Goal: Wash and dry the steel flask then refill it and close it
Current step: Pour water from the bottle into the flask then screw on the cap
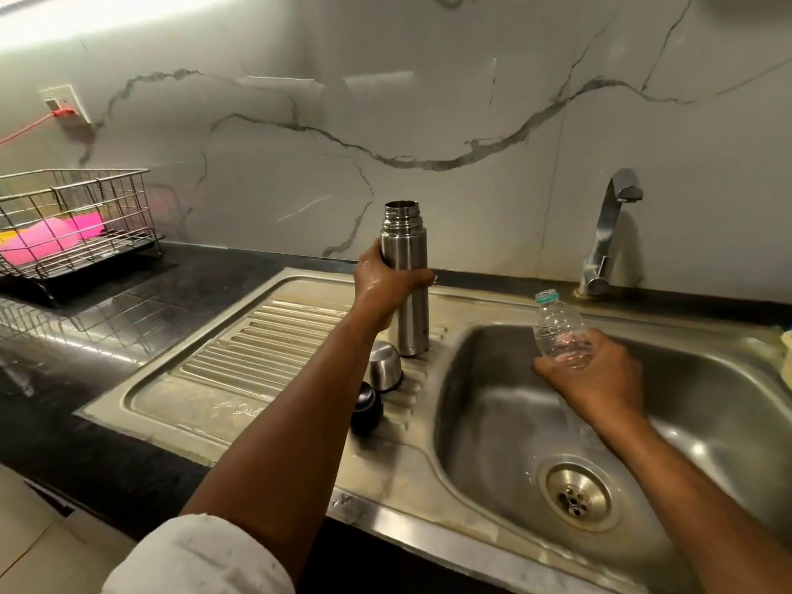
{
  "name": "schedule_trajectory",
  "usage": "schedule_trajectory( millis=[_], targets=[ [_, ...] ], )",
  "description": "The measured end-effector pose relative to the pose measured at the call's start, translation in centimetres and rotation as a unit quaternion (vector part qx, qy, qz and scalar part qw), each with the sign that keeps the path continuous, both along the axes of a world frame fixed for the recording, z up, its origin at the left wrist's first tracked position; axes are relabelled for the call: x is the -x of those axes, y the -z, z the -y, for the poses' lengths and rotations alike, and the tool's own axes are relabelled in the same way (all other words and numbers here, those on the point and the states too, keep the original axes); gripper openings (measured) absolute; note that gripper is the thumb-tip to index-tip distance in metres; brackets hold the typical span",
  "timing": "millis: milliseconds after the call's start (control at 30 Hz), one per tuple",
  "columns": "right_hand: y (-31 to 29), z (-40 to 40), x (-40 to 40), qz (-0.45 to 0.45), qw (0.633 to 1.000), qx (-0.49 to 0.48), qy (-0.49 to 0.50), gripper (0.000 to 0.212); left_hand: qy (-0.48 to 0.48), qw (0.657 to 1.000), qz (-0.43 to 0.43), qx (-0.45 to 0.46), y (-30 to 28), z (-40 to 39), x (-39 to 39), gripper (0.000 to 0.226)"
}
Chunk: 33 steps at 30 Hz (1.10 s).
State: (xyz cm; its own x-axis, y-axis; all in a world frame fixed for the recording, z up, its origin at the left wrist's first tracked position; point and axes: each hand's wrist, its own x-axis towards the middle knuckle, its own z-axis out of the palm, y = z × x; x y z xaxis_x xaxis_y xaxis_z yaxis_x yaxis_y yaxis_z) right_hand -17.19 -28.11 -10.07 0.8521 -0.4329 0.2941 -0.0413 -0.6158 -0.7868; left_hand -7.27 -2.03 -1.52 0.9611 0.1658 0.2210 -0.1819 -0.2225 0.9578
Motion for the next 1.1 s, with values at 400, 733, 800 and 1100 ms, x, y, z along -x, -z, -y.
schedule_trajectory(
  millis=[400, 733, 800, 1100],
  targets=[
    [-0.2, -1.2, 0.3, 0.001, 0.999, -0.005, -0.051, 0.047, 0.044, 0.994, -0.035, -0.093, -1.3, -3.4, 2.0, 0.107],
    [-1.0, -2.7, 1.2, 0.008, 0.997, -0.006, -0.080, 0.046, 0.044, 0.924, -0.128, -0.357, 0.5, -11.9, 8.3, 0.054],
    [-0.9, -2.9, 1.4, 0.008, 0.997, -0.004, -0.082, 0.046, 0.055, 0.873, -0.168, -0.455, 1.0, -13.5, 9.3, 0.056],
    [-0.9, -2.8, 1.6, 0.015, 0.995, 0.019, -0.096, 0.044, 0.033, 0.799, -0.189, -0.569, 2.3, -14.2, 10.4, 0.030]
  ],
)
